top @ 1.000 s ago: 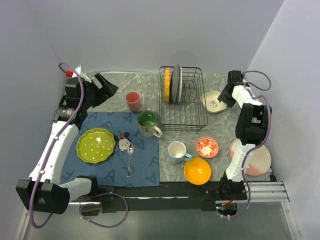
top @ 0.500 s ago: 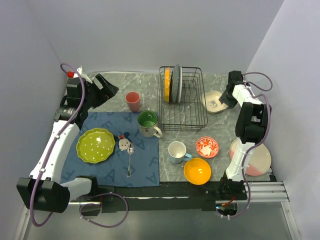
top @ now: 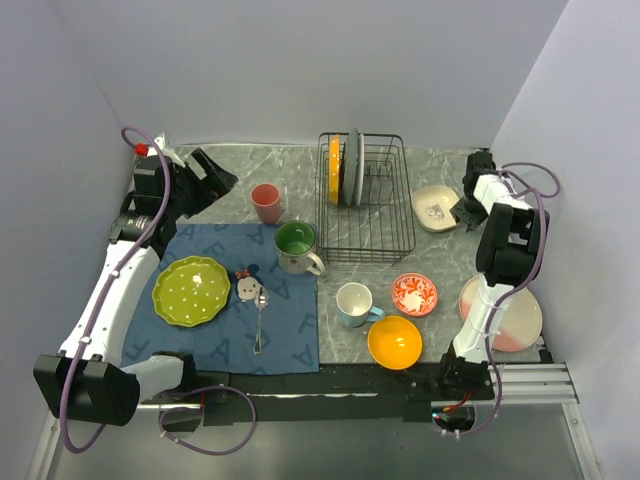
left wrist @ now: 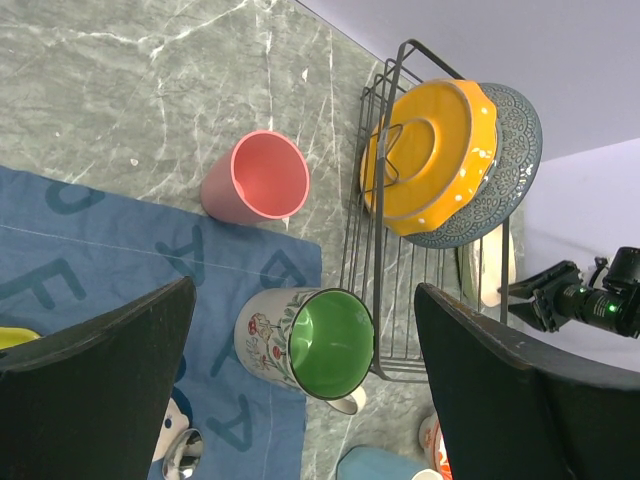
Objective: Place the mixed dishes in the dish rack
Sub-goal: Grab a plate with the right arm
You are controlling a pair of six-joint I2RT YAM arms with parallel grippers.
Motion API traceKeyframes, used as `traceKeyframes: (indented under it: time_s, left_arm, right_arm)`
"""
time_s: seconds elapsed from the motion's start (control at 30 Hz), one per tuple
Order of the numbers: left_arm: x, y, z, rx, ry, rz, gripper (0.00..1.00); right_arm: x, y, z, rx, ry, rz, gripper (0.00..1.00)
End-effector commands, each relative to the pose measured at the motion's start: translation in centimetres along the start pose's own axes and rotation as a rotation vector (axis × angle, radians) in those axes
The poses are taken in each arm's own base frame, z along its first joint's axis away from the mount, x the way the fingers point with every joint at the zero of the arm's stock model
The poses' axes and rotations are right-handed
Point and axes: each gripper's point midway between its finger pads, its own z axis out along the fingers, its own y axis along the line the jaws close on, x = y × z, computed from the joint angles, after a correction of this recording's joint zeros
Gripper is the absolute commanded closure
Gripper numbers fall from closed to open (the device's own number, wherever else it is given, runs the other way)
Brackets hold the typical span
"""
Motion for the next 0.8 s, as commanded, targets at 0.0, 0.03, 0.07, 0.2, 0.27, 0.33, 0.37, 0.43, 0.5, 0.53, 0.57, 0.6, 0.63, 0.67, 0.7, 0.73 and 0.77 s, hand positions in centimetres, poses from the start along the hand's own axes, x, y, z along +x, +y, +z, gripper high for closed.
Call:
traceKeyframes:
  time_s: [0.0, 0.03, 0.07, 0.2, 0.27, 0.33, 0.37, 0.43, 0.5, 0.53, 0.57, 0.6, 0.63, 0.67, 0.7, 0.73, 0.77]
  left_arm:
    - [-0.7, -0.9, -0.5, 0.042, -0.032, 0.008, 0.03]
    - [-0.7, -0.8, -0.5, 0.041, -0.031, 0.008, 0.03]
    - [-0.6, -0.8, -0.5, 0.042, -0.029, 0.008, 0.03]
    - [-0.7, -0.9, -0.6, 0.046, -0.031, 0.008, 0.03]
    - [-0.7, -1.0, -0.6, 0.049, -0.033, 0.009, 0.03]
    - [-0.8, -1.0, -0.6, 0.049, -0.035, 0.009, 0.03]
    - [-0.8, -0.9, -0.6, 0.044, -0.037, 0.008, 0.03]
    - [-0.9, -0.8, -0.5, 0.039, -0.039, 0.010, 0.03]
    - [-1.0, -0.8, -0.4, 0.037, -0.041, 0.010, 0.03]
    - [-0.9, -0.8, -0.4, 0.038, -0.040, 0.011, 0.03]
    - [-1.0, -0.9, -0.4, 0.039, -0.041, 0.010, 0.03]
    - [-1.0, -0.8, -0.5, 0.038, -0.042, 0.010, 0.03]
    - [-1.0, -0.8, -0.4, 0.038, -0.042, 0.010, 0.03]
    - [-1.0, -0.9, -0.5, 0.039, -0.043, 0.011, 0.03]
    - [-1.1, -1.0, -0.6, 0.041, -0.045, 0.012, 0.03]
    - [-1.1, -0.9, -0.6, 0.039, -0.045, 0.013, 0.03]
    - [-1.1, -0.9, -0.7, 0.038, -0.046, 0.015, 0.03]
  right_arm:
    - [-1.6, -2.9, -1.6, 0.095, -0.065, 0.086, 0.53]
    - [-1.6, -3.2, -1.7, 0.107, -0.067, 0.087, 0.53]
    - [-1.6, -3.7, -1.8, 0.128, -0.071, 0.095, 0.54]
    - [-1.9, -4.4, -2.8, 0.149, -0.099, 0.122, 0.56]
    - [-2.3, -4.0, -4.0, 0.099, -0.125, 0.102, 0.55]
    - [-3.4, -2.1, -6.5, -0.020, -0.188, 0.066, 0.51]
    - [-3.3, -1.9, -7.2, -0.036, -0.205, 0.052, 0.47]
    - [-4.0, -0.2, -10.1, -0.114, -0.279, 0.002, 0.43]
    - [-4.2, 1.1, -11.8, -0.158, -0.315, -0.043, 0.36]
    - [-4.1, 1.9, -12.3, -0.187, -0.318, -0.098, 0.35]
    - [-3.9, 3.3, -13.2, -0.223, -0.326, -0.136, 0.31]
    - [-3.6, 4.1, -13.3, -0.249, -0.315, -0.169, 0.30]
    - [-2.9, 4.9, -12.7, -0.264, -0.286, -0.218, 0.29]
    - [-2.3, 6.2, -12.9, -0.318, -0.260, -0.242, 0.29]
    - [-1.9, 6.8, -12.6, -0.338, -0.237, -0.260, 0.28]
    - [-1.1, 7.2, -11.4, -0.343, -0.197, -0.282, 0.29]
    - [-0.6, 7.5, -11.1, -0.354, -0.166, -0.290, 0.29]
